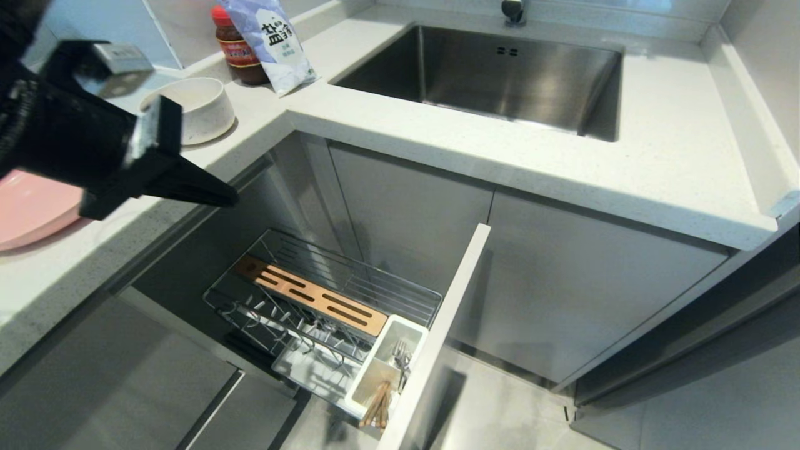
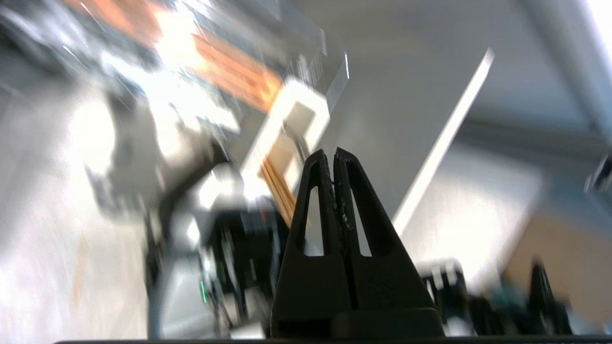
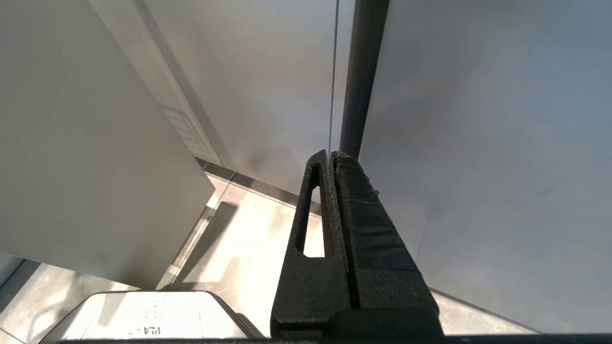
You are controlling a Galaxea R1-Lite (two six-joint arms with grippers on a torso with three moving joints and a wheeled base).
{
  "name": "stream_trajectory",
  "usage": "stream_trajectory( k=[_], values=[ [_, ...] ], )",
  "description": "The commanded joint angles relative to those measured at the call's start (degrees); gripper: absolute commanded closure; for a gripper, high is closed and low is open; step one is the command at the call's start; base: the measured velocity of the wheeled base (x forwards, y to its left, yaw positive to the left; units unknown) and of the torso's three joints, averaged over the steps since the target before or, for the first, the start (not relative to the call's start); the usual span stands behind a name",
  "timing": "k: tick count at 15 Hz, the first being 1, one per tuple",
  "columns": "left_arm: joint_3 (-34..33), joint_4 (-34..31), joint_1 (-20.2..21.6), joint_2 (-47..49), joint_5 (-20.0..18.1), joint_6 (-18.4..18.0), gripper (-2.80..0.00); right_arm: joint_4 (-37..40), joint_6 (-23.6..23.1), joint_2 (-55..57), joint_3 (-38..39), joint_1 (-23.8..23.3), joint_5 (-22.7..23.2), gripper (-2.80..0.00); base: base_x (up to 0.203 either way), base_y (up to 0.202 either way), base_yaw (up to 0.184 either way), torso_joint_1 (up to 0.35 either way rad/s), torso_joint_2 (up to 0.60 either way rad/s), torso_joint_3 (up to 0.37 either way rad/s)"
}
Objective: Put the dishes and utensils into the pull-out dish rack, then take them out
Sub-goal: Pick up the bowl and place it in the cupboard
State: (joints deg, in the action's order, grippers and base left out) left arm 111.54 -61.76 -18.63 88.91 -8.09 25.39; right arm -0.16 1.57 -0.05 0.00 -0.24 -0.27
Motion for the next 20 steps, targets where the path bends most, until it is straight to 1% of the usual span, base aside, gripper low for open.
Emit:
stream_trajectory(
  k=[1, 2, 3, 4, 5, 6, 9, 14, 18, 19, 20],
  values=[
    [-0.1, 3.0, 7.8, -6.2, -0.2, -2.8, 0.0, 0.0, 0.0, -0.1, 0.1, 0.0, 0.0, 0.0, 0.0, 0.0, 0.0, 0.0, 0.0, 0.0],
    [-0.2, 6.5, 10.3, -6.8, -0.5, -4.1, 0.0, 0.0, 0.0, -0.1, 0.1, 0.0, 0.0, 0.0, 0.0, 0.0, 0.0, 0.0, 0.0, 0.0],
    [-0.3, 9.9, 10.9, -7.0, -0.9, -6.6, 0.0, 0.0, 0.0, -0.1, 0.1, 0.0, 0.0, 0.0, 0.0, 0.0, 0.0, 0.0, 0.0, 0.0],
    [-0.3, 11.3, 12.0, -7.0, -1.0, -8.7, 0.0, 0.0, 0.0, -0.1, 0.1, 0.0, 0.0, 0.0, 0.0, 0.0, 0.0, 0.0, 0.0, 0.0],
    [-0.3, 12.9, 13.3, -6.8, -1.2, -10.1, 0.0, 0.0, 0.0, -0.1, 0.1, 0.0, 0.0, 0.0, 0.0, 0.0, 0.0, 0.0, 0.0, 0.0],
    [-0.3, 16.1, 14.2, -6.5, -1.5, -10.6, 0.0, 0.0, 0.0, -0.1, 0.1, 0.0, 0.0, 0.0, 0.0, 0.0, 0.0, 0.0, 0.0, 0.0],
    [-0.3, 23.1, 16.2, -4.0, -3.3, -11.1, 0.0, 0.0, 0.0, -0.1, 0.1, 0.0, 0.0, 0.0, 0.0, 0.0, 0.0, 0.0, 0.0, 0.0],
    [-0.3, 29.7, 18.4, 2.5, -4.9, -11.6, 0.0, 0.0, 0.0, -0.1, 0.1, 0.0, 0.0, 0.0, 0.0, 0.0, 0.0, 0.0, 0.0, 0.0],
    [-0.3, 30.4, 17.8, 3.7, -5.2, -11.7, 0.0, 0.0, 0.0, -0.1, 0.1, 0.0, 0.0, 0.0, 0.0, 0.0, 0.0, 0.0, 0.0, 0.0],
    [-0.4, 29.9, 16.8, 3.7, -4.7, -11.7, 0.0, 0.0, 0.0, -0.1, 0.1, 0.0, 0.0, 0.0, 0.0, 0.0, 0.0, 0.0, 0.0, 0.0],
    [-0.4, 29.8, 16.8, 3.6, -4.2, -11.8, 0.0, 0.0, 0.0, -0.1, 0.1, 0.0, 0.0, 0.0, 0.0, 0.0, 0.0, 0.0, 0.0, 0.0]
  ],
)
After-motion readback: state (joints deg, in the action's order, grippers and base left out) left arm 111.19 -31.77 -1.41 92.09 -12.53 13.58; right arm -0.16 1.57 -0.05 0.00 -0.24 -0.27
